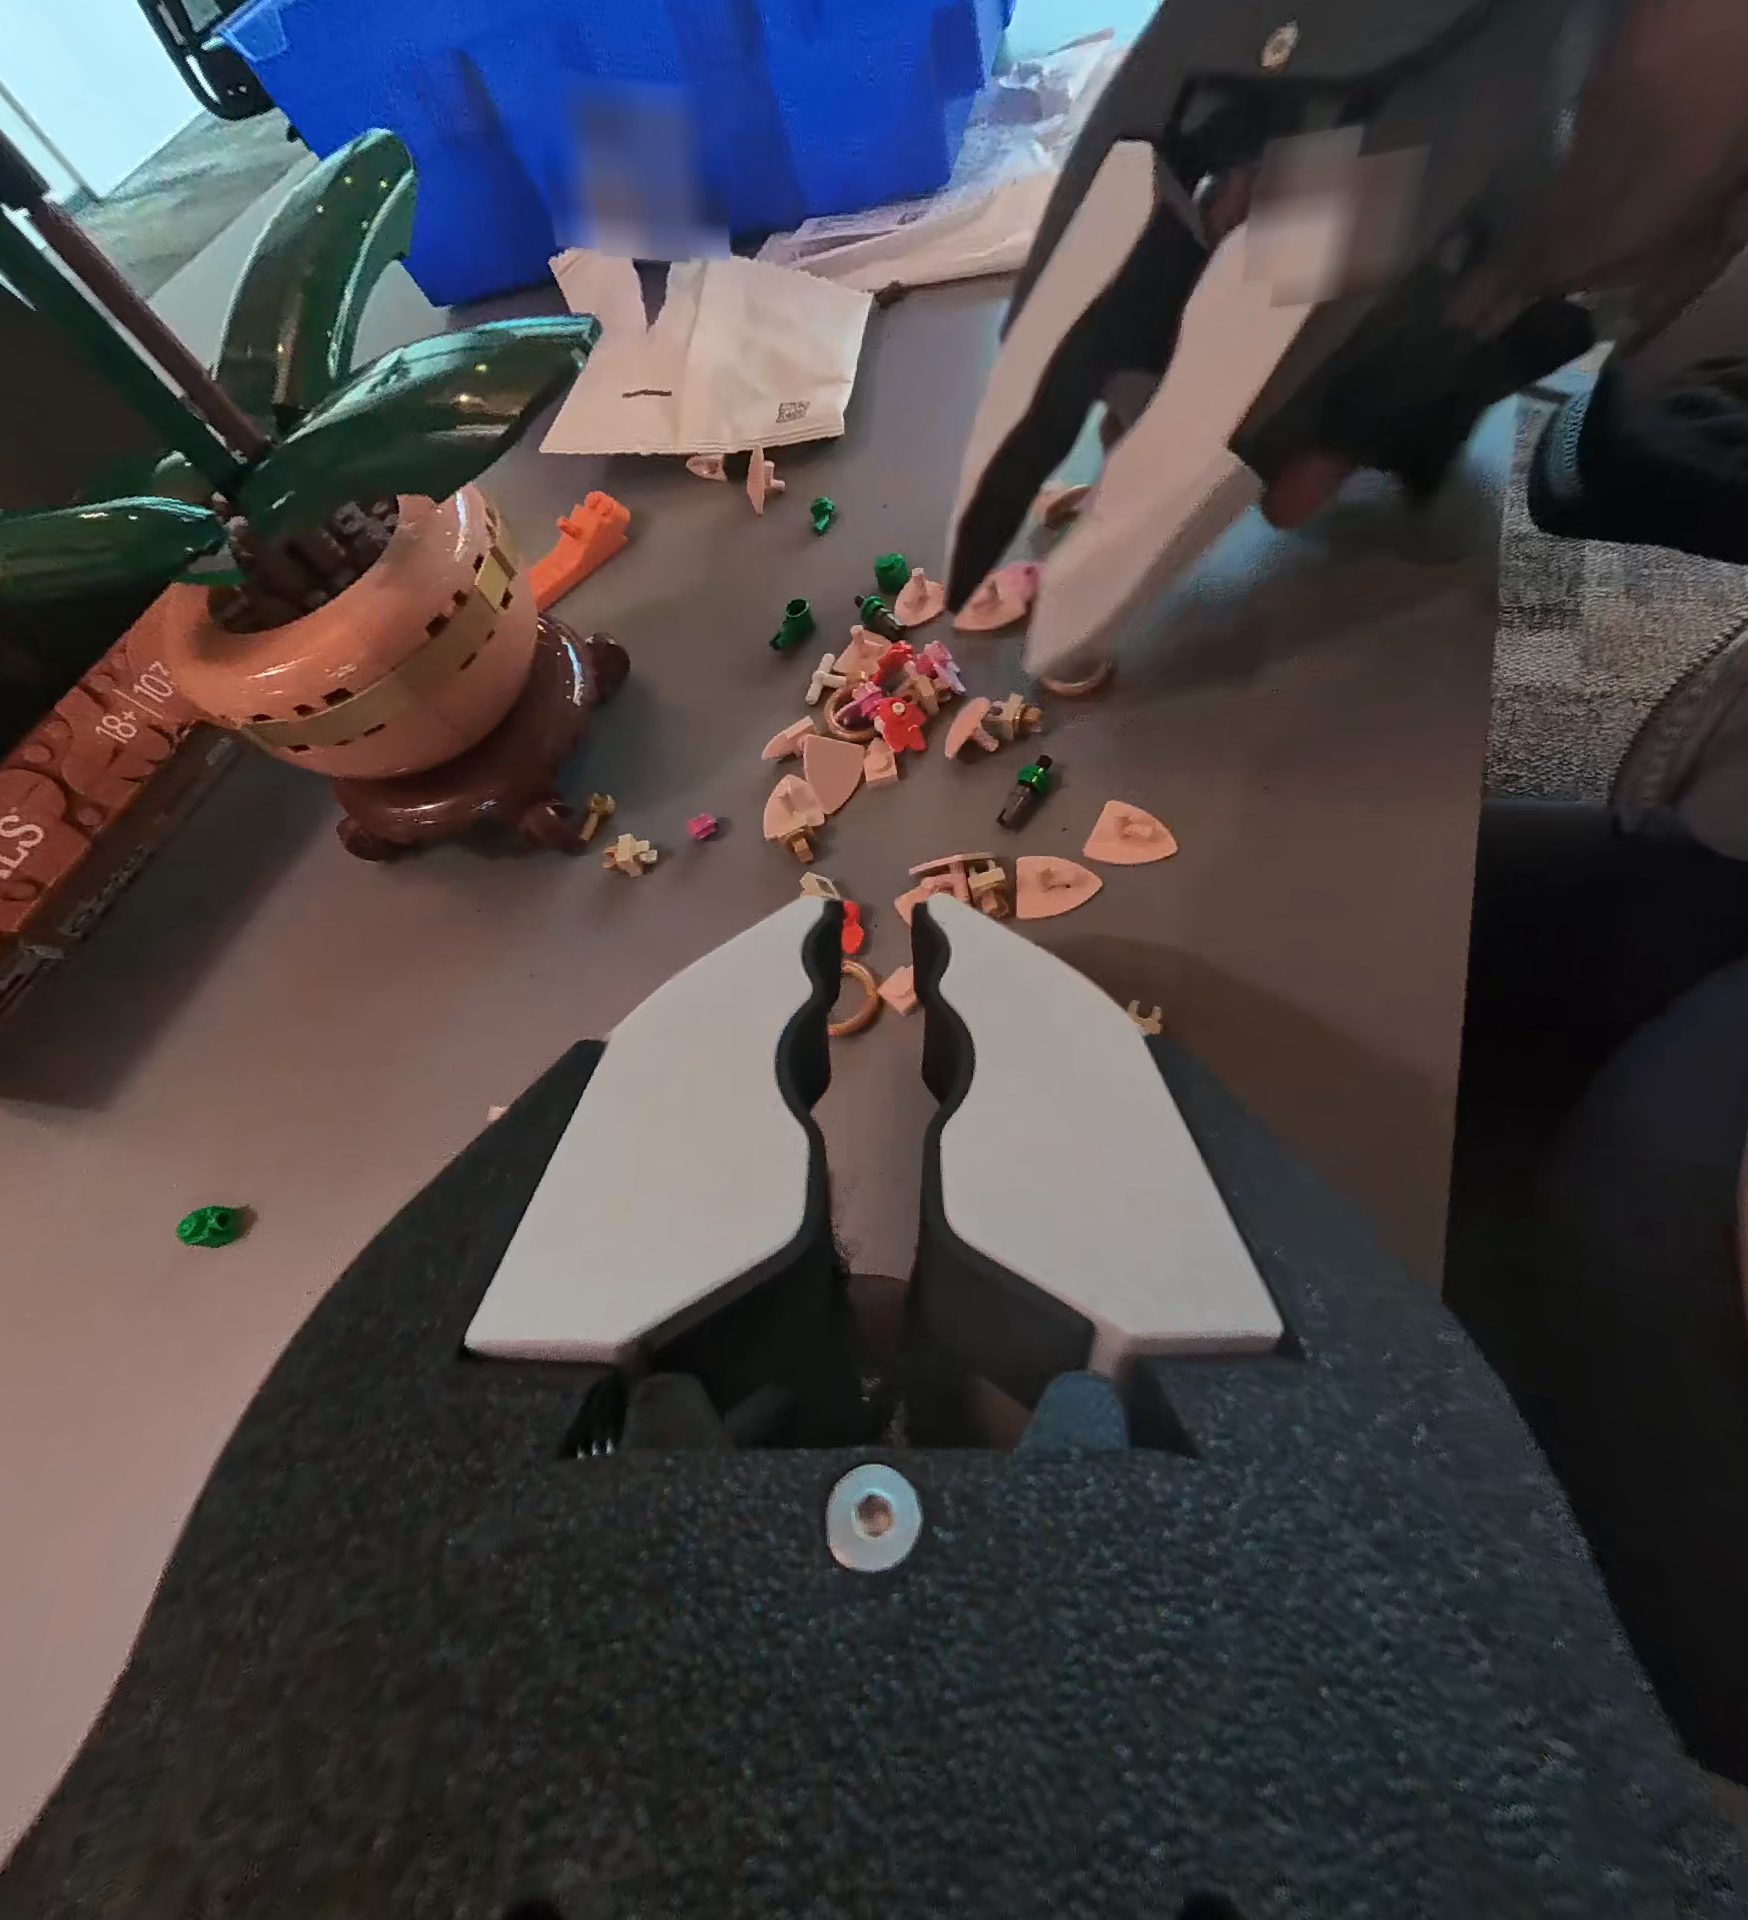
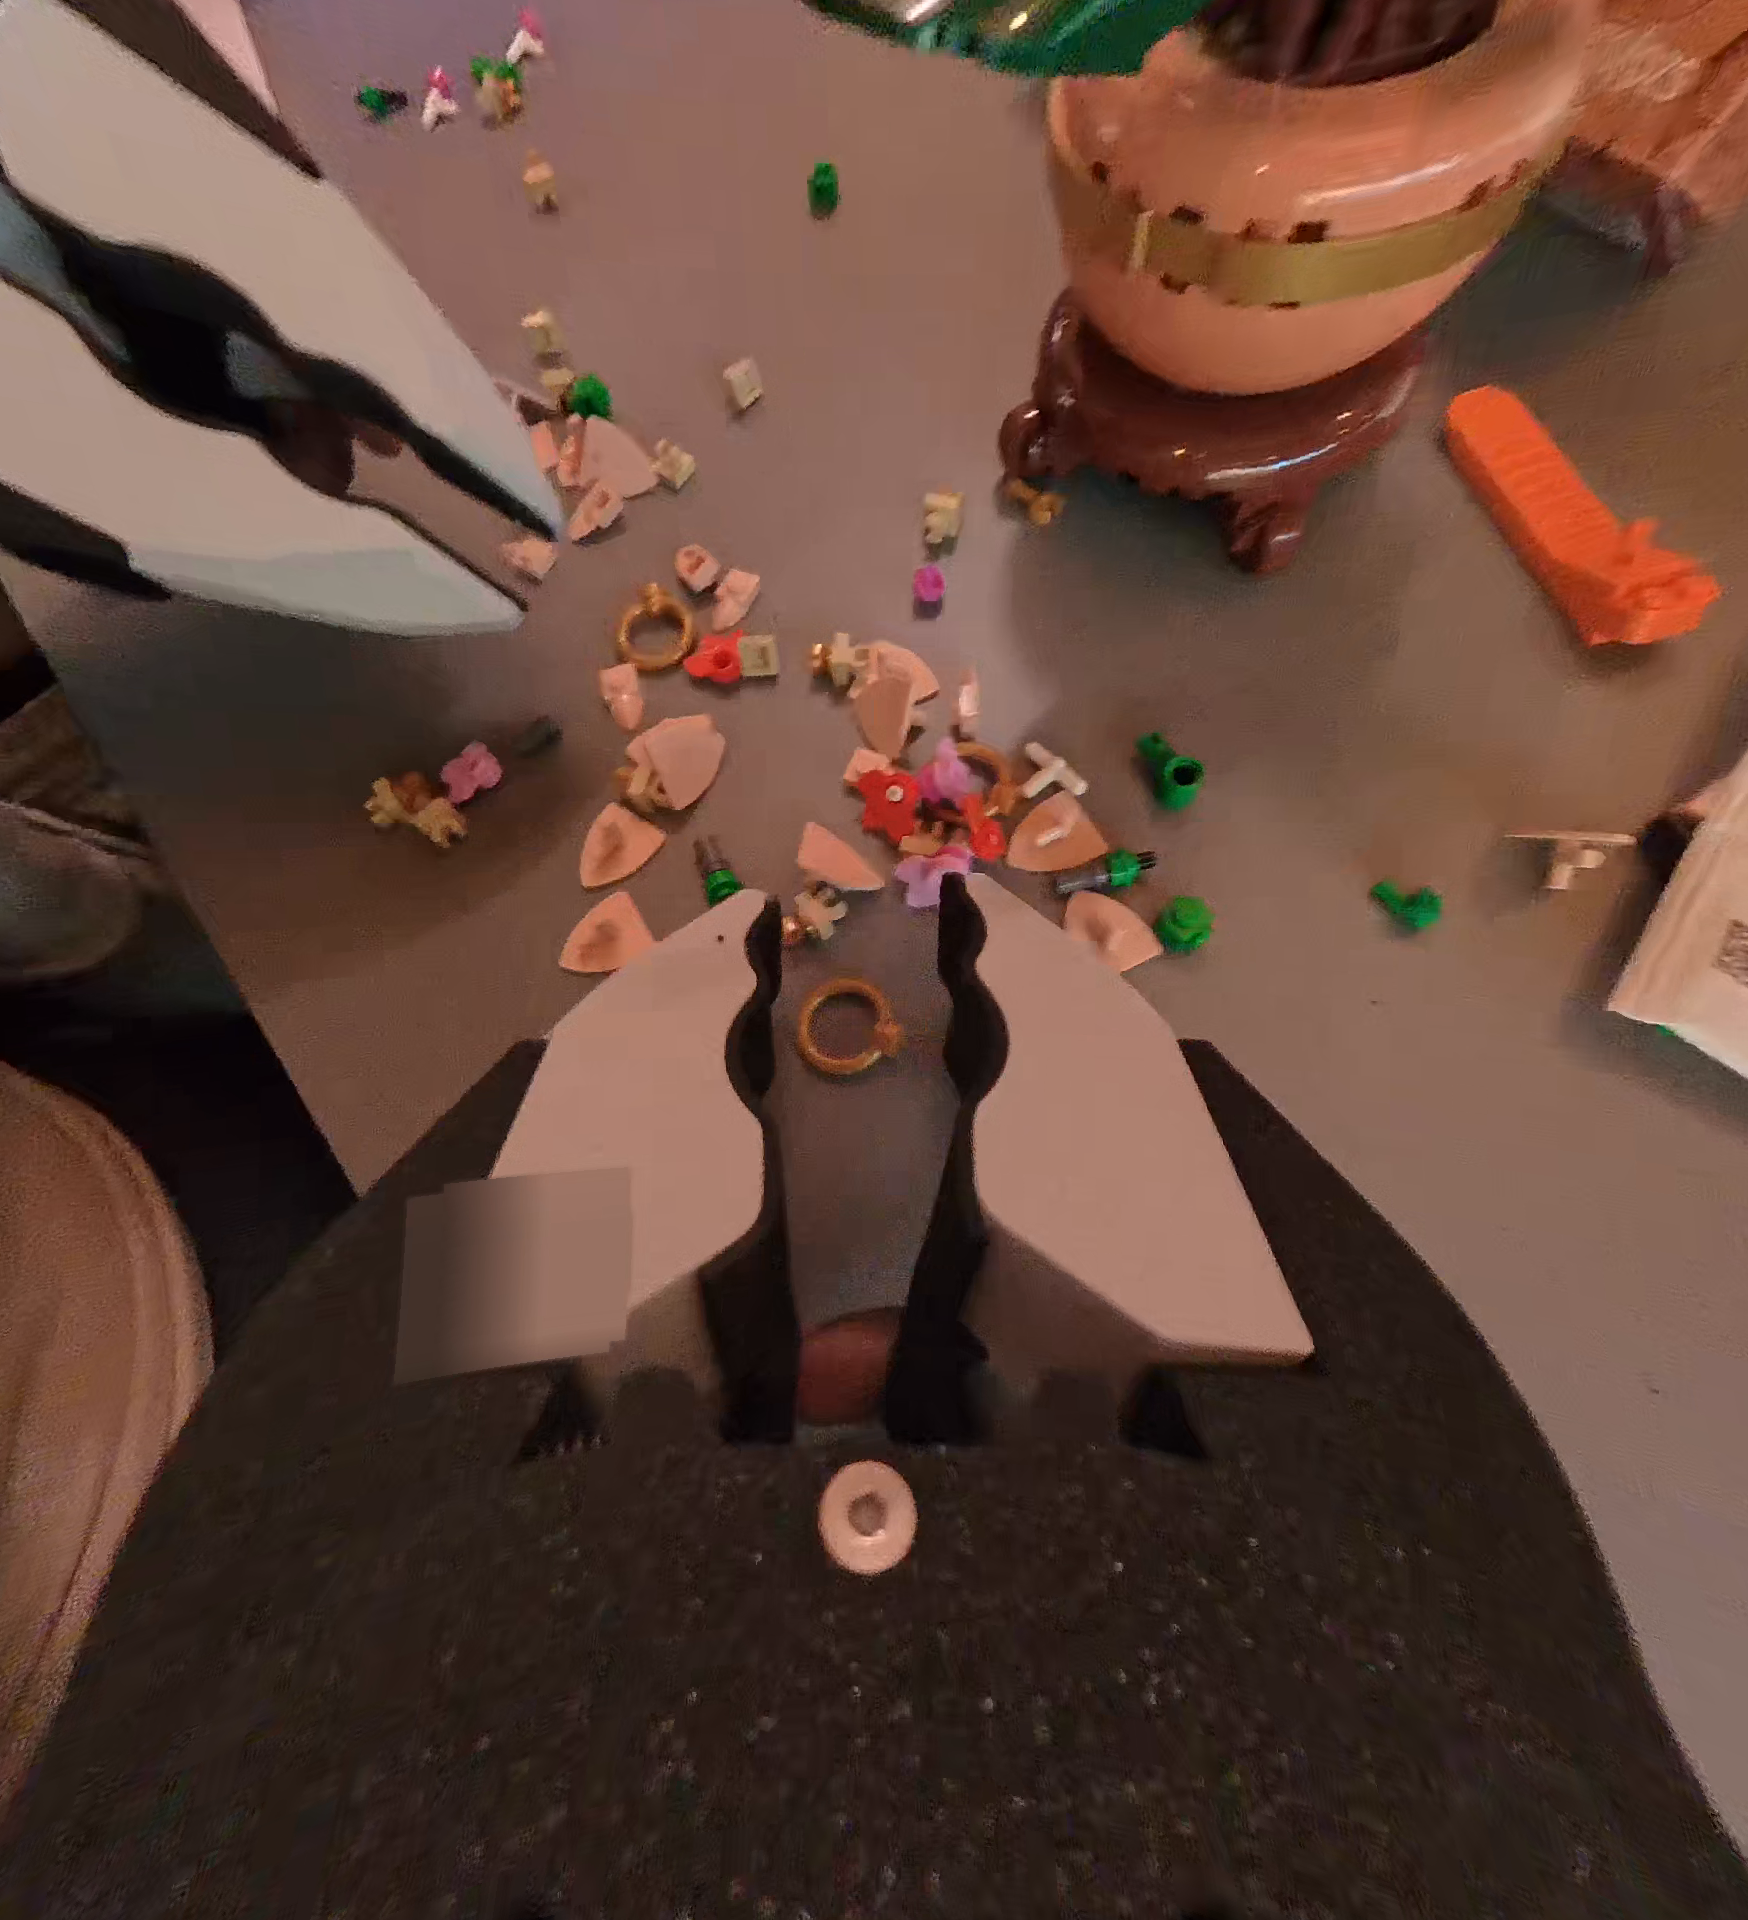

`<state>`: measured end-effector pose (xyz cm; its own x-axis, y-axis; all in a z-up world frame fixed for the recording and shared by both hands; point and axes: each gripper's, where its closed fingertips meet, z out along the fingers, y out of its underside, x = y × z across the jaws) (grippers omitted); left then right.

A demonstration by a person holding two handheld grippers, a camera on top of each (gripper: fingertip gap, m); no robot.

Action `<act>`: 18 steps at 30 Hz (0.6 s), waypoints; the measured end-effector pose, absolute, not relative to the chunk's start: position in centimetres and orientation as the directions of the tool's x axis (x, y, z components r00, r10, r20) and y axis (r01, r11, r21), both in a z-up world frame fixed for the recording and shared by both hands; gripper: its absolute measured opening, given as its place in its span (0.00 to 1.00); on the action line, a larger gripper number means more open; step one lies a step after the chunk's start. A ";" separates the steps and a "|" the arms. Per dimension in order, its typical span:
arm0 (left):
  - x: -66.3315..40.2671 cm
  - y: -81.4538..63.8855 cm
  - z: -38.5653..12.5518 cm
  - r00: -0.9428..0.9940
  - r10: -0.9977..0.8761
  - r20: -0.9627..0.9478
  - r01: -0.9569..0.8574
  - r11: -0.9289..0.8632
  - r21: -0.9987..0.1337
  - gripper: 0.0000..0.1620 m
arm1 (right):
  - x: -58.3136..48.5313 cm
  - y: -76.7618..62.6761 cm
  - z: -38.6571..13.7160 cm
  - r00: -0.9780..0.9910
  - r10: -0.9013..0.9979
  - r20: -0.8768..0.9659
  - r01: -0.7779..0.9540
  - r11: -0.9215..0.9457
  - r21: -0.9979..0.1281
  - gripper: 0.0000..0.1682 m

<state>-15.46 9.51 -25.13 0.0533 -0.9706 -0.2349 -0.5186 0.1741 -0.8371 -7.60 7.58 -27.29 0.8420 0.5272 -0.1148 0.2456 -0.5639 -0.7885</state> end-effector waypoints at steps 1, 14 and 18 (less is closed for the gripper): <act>-15.5 9.5 -25.1 0.052 -0.972 -0.231 -0.515 0.173 -0.840 0.08 | -7.0 8.1 -26.9 0.857 0.504 -0.110 0.222 -0.552 -0.804 0.12; -15.8 9.9 -24.9 0.068 -0.944 -0.324 -0.511 0.246 -0.824 0.11 | -6.9 8.6 -28.1 0.837 0.542 -0.081 0.315 -0.596 -0.739 0.02; -16.0 10.1 -24.5 0.083 -0.946 -0.312 -0.488 0.234 -0.841 0.11 | -6.1 8.3 -28.0 0.840 0.541 -0.045 0.351 -0.604 -0.715 0.09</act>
<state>-15.97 10.10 -24.46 0.0832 -0.9464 -0.3120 -0.4878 0.2344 -0.8409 -6.12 8.27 -28.03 0.8397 0.5411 -0.0454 0.3508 -0.6044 -0.7153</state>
